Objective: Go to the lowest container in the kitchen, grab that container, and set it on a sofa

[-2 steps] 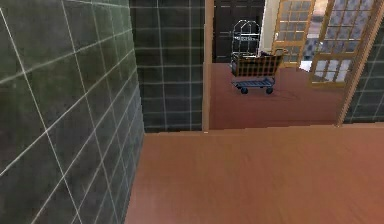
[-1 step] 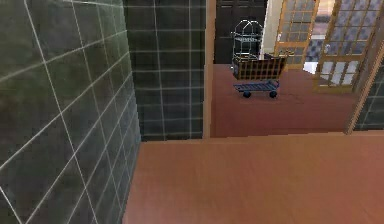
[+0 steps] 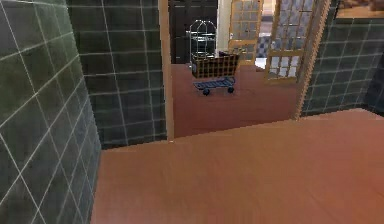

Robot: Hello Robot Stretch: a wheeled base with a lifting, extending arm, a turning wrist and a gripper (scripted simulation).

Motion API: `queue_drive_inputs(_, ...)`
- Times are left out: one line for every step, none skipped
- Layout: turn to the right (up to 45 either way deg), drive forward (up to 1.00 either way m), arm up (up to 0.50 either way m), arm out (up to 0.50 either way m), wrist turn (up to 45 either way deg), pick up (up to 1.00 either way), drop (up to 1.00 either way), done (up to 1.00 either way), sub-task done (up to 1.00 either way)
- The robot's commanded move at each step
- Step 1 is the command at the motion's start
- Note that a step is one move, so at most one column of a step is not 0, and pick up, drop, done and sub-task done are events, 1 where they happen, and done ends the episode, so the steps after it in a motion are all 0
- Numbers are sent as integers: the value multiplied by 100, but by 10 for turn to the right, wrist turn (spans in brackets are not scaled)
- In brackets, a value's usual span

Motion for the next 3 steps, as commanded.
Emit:
queue_drive_inputs(0, 100, 0, 0, 0, 0, 0, 0, 0)
queue_drive_inputs(0, 100, 0, 0, 0, 0, 0, 0, 0)
queue_drive_inputs(60, 0, 0, 0, 0, 0, 0, 0, 0)
